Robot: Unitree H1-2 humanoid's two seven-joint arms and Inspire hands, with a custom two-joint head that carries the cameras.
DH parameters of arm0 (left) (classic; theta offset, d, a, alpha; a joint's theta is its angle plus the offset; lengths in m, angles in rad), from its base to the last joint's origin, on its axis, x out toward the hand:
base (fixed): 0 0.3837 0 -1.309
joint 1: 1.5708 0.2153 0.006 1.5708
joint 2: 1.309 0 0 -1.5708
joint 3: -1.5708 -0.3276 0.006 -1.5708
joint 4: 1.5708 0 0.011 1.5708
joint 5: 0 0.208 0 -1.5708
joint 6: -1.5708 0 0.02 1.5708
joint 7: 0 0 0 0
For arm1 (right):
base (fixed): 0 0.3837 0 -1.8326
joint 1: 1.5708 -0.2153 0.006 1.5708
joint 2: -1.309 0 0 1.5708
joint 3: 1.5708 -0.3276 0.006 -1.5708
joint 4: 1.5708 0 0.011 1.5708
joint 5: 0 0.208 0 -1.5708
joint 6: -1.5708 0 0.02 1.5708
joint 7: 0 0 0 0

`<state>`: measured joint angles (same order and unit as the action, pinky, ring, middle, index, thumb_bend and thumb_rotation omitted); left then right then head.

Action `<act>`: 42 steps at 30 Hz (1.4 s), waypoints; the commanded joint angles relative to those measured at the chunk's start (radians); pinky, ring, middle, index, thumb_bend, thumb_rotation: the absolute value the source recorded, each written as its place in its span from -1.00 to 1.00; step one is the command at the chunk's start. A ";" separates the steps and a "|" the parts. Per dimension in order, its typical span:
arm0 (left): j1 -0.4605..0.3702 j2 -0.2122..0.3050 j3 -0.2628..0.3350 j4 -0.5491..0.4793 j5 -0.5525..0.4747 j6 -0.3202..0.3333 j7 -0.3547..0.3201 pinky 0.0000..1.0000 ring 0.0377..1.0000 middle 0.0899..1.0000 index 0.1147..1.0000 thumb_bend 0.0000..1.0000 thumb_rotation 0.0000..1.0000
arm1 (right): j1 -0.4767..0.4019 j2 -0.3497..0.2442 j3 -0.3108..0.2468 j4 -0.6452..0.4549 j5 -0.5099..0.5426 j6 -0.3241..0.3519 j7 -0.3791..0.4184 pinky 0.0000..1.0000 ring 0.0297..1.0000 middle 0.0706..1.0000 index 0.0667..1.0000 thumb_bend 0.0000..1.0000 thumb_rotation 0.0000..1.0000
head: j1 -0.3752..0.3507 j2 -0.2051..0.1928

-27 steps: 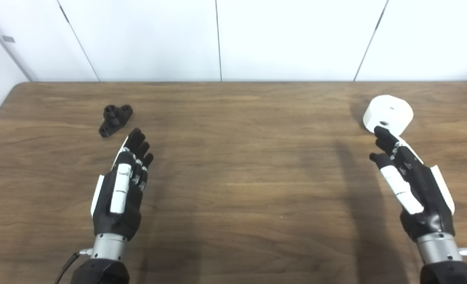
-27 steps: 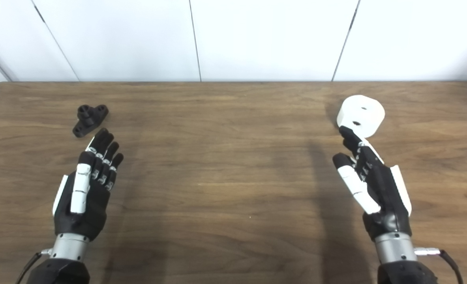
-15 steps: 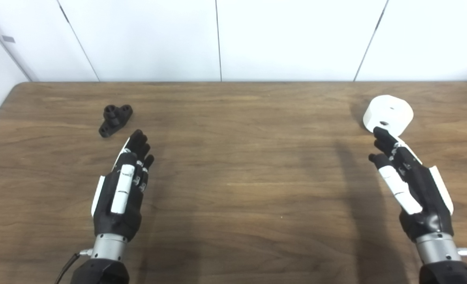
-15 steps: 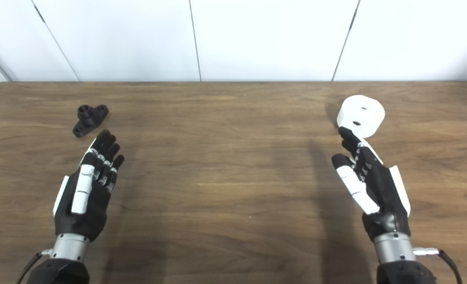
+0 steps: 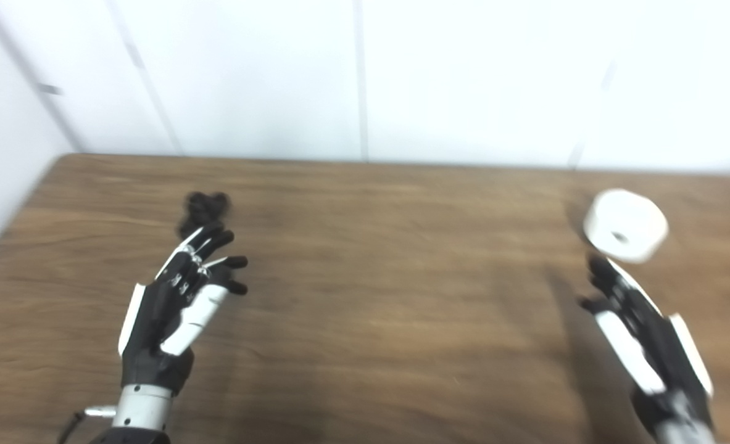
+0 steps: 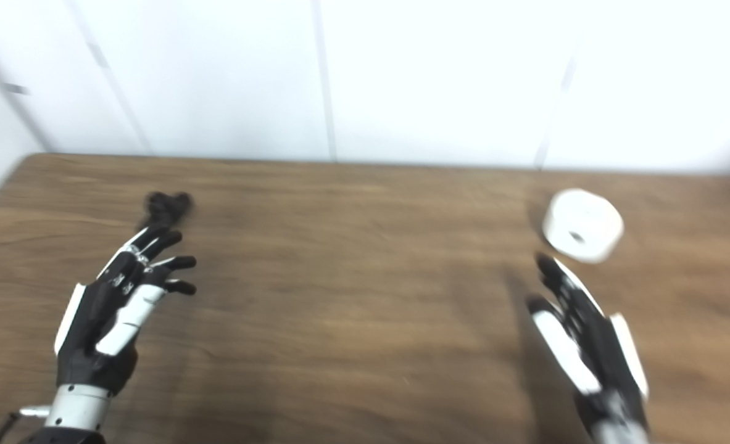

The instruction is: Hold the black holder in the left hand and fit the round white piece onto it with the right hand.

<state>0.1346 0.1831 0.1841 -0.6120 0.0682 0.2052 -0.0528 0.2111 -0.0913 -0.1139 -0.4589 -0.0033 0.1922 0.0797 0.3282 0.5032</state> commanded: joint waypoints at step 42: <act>-0.343 0.141 -0.042 0.583 0.987 0.264 -0.135 1.00 1.00 1.00 0.99 1.00 0.13 | 0.017 -0.055 -0.070 0.127 0.113 -0.084 0.026 0.46 0.77 0.81 0.78 -0.10 0.39 | 0.306 -0.094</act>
<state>-0.1642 0.3101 0.1446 -0.0309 1.0338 0.4682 -0.2321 0.1927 -0.1223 -0.1775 -0.2979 0.0995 0.1141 0.1035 0.6351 0.4081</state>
